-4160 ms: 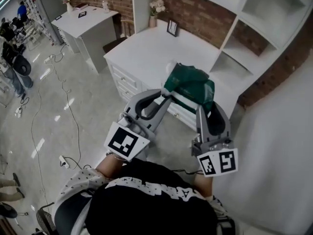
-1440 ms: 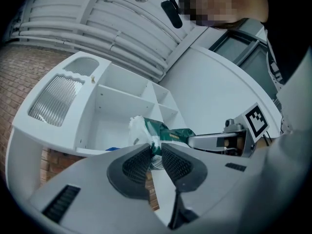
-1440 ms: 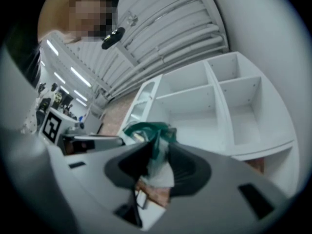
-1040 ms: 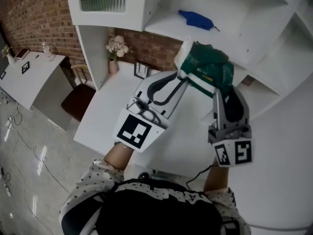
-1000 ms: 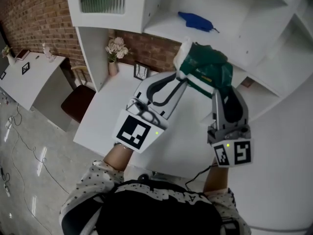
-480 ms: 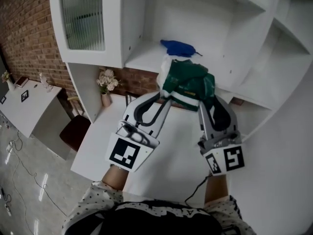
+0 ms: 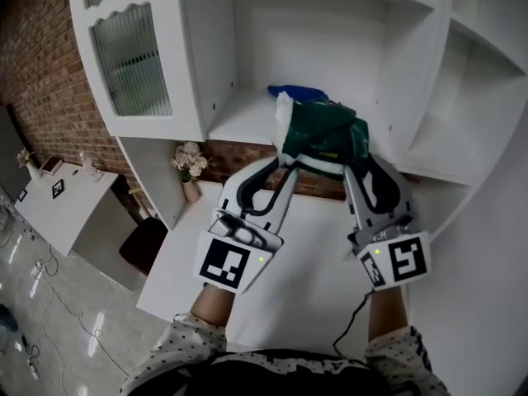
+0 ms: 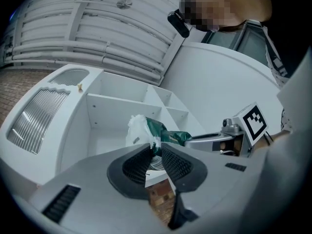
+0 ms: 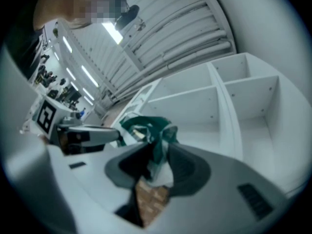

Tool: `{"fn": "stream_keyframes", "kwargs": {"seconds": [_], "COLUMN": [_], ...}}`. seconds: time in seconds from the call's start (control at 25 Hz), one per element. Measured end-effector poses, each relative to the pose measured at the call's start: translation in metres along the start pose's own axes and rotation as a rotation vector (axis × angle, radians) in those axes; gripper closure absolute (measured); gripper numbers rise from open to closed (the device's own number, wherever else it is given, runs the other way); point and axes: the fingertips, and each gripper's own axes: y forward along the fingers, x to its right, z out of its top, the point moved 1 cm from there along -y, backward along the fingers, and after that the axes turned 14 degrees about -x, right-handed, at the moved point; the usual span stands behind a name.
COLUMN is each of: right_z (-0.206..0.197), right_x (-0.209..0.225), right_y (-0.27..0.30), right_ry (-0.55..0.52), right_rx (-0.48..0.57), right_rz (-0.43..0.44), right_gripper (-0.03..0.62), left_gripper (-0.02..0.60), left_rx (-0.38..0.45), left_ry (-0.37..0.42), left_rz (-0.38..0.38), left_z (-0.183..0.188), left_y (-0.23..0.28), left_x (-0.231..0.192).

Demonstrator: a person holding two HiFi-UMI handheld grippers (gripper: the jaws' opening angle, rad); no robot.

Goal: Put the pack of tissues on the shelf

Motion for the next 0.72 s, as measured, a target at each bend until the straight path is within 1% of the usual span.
{"fn": "stream_keyframes", "kwargs": {"seconds": [0.08,0.28,0.48,0.72], "right_z": [0.002,0.003,-0.002,-0.005], "right_x": [0.006,0.007,0.005,0.010], "right_y": [0.003,0.005,0.000,0.006], "right_ry": [-0.006,-0.035,-0.050,-0.065], "right_rx": [-0.001,-0.004,0.000,-0.004], "right_rz": [0.001,-0.009,-0.021,-0.032], "right_gripper": [0.450,0.451,0.451,0.453], "left_gripper": [0.482,0.482,0.482,0.482], "left_rx": [-0.004,-0.008,-0.012,-0.011], "left_ry": [0.000,-0.001,0.023,0.031], "left_rz": [0.000,0.006,0.007,0.010], "left_z": [0.002,-0.002,-0.007,-0.009], "left_y": [0.006,0.008,0.006,0.015], "left_x": [-0.001,-0.003,0.003,0.000]}}
